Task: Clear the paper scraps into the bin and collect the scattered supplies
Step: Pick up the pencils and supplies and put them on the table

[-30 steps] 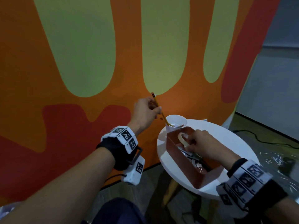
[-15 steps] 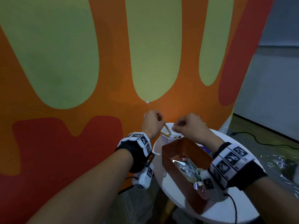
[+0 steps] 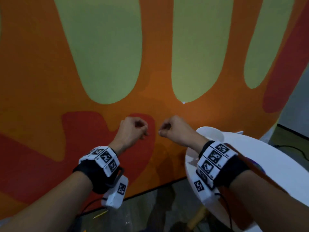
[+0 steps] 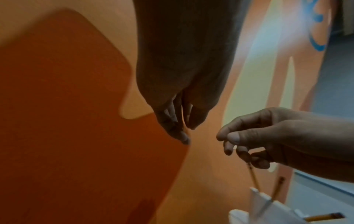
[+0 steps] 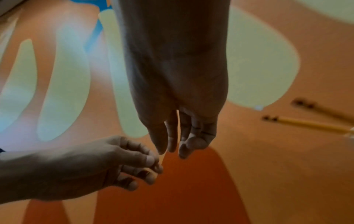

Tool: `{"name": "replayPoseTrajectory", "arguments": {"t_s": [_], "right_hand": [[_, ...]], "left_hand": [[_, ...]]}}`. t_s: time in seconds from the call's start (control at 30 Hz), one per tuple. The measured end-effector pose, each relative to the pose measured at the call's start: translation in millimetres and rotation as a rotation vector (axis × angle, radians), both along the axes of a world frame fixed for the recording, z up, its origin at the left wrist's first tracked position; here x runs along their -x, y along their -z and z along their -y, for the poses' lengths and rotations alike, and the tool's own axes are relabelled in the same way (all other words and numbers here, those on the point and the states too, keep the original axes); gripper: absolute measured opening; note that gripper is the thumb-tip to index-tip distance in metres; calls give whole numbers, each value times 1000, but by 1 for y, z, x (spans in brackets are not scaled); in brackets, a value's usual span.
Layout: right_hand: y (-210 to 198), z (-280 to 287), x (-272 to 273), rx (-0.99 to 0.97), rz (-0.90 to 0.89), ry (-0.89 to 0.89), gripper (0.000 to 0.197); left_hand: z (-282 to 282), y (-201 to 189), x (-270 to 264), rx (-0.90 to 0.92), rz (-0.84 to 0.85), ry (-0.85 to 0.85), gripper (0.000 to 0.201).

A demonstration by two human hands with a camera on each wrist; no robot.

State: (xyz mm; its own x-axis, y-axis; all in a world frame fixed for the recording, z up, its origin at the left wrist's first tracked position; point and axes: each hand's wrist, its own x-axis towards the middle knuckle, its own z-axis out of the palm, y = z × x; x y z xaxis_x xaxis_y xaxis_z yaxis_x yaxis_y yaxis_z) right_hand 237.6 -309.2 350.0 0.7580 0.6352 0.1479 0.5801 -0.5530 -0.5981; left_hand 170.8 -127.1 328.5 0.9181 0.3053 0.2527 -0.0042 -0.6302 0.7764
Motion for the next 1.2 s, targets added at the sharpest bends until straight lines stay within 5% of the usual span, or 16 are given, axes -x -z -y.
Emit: {"name": "replayPoseTrajectory", "arguments": {"t_s": [0.27, 0.5, 0.67, 0.97, 1.2], "right_hand": [[92, -155, 54, 291, -161, -421, 15], [231, -293, 108, 639, -149, -695, 13], [314, -329, 119, 855, -158, -853, 14], [387, -347, 96, 939, -514, -729, 19], [435, -348, 97, 920, -596, -688, 22]], "left_hand": [[-136, 93, 127, -47, -393, -92, 8], [-200, 238, 196, 160, -549, -326, 10], [-209, 336, 218, 294, -670, -399, 16], [-229, 433, 194, 297, -768, -512, 13], [-229, 476, 187, 271, -859, -604, 35]]}}
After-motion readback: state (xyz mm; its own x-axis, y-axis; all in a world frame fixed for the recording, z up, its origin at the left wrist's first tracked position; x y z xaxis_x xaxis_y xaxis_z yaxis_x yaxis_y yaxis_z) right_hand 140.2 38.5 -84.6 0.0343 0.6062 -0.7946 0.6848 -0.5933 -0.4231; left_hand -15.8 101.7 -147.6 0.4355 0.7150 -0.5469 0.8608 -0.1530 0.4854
